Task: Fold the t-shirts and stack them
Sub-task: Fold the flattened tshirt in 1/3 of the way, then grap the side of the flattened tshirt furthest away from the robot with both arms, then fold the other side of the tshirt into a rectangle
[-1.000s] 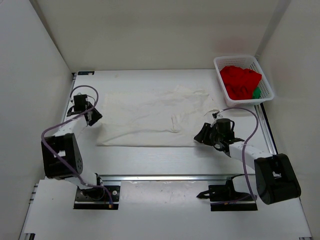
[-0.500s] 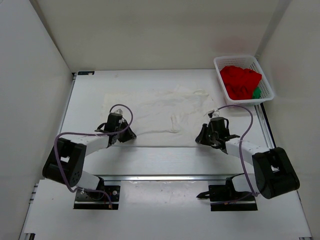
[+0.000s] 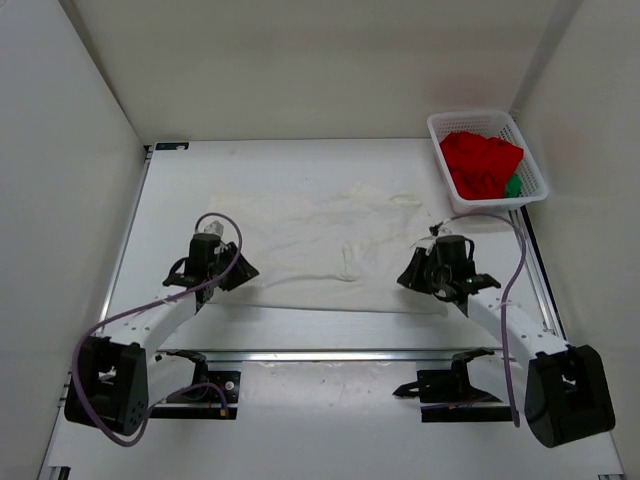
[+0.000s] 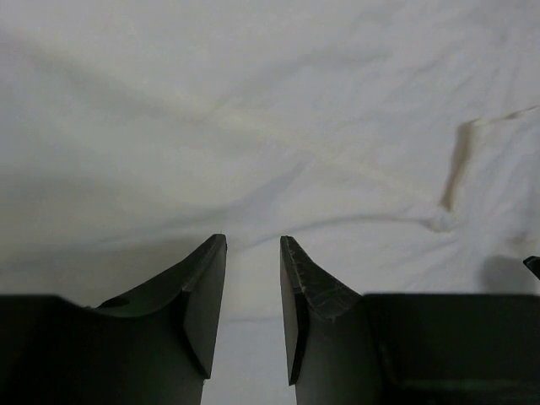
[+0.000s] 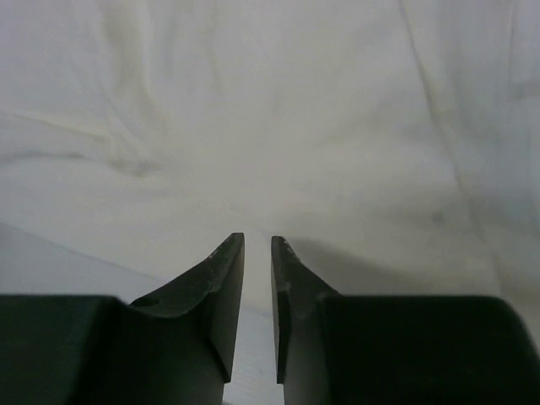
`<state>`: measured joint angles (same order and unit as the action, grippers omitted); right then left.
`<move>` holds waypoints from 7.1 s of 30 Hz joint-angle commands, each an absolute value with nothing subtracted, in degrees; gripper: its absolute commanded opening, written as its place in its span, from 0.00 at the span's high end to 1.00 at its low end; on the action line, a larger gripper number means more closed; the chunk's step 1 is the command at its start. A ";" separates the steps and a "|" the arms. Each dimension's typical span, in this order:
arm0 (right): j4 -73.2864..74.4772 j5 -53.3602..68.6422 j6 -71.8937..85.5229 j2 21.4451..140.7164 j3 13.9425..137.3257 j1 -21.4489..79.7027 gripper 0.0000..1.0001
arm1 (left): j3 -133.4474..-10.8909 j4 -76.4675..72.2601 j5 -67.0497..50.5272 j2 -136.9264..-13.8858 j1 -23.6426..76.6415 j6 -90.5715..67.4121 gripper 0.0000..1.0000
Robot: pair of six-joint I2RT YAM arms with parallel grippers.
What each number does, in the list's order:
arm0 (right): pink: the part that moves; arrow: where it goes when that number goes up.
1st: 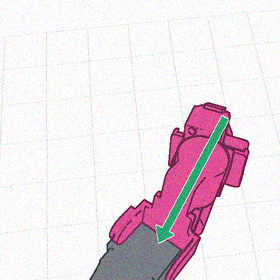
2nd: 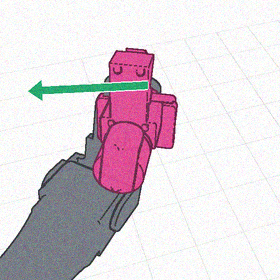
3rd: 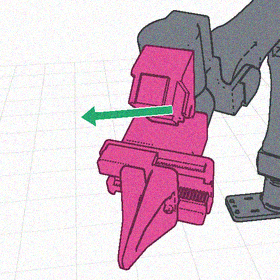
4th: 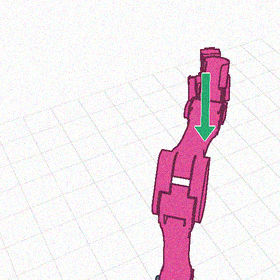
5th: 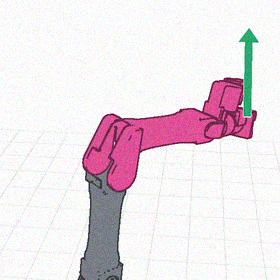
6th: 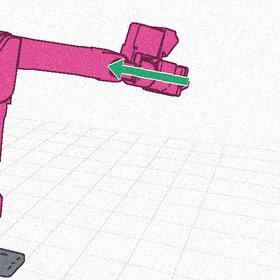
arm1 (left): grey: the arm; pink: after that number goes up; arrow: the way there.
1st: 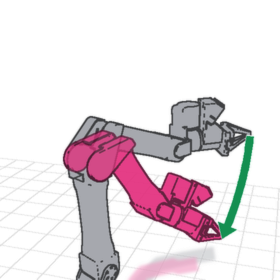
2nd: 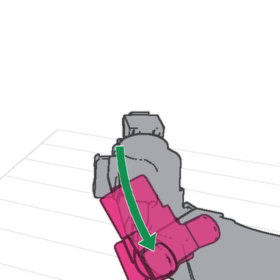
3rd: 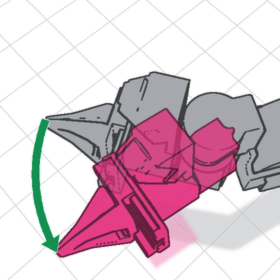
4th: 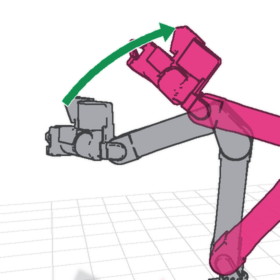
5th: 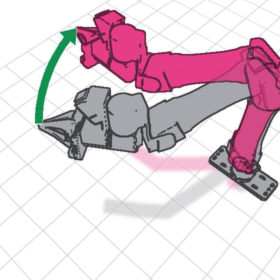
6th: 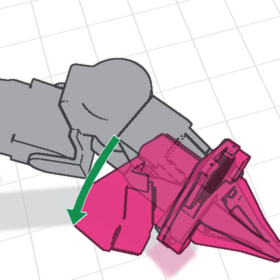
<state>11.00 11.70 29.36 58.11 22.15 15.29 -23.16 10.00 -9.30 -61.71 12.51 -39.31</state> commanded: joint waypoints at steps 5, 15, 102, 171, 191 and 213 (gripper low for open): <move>4.84 16.96 19.26 80.45 52.07 11.52 0.90 | -41.03 4.58 -10.10 -74.86 9.33 -39.98 0.60; 20.18 10.64 9.32 126.95 103.15 14.59 0.72 | -56.85 4.75 -11.69 -92.80 2.29 -39.90 0.63; 56.95 3.34 3.08 121.04 129.91 7.47 1.00 | -99.95 26.02 -1.58 -121.75 -6.33 -27.95 1.00; 7.29 6.24 17.23 90.87 53.44 19.69 0.70 | -40.34 -4.65 -20.83 -89.56 -5.01 -44.56 0.61; 9.84 0.09 16.96 88.15 48.61 23.64 0.72 | -39.46 -5.62 -20.48 -88.16 -2.99 -44.82 0.62; 14.93 -1.74 18.10 82.02 48.78 25.83 1.00 | -39.37 -5.89 -20.66 -87.37 -2.20 -44.91 0.62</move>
<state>12.82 0.58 16.97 88.16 48.99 23.81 -39.57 -4.80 -20.10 -90.87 -2.66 -44.99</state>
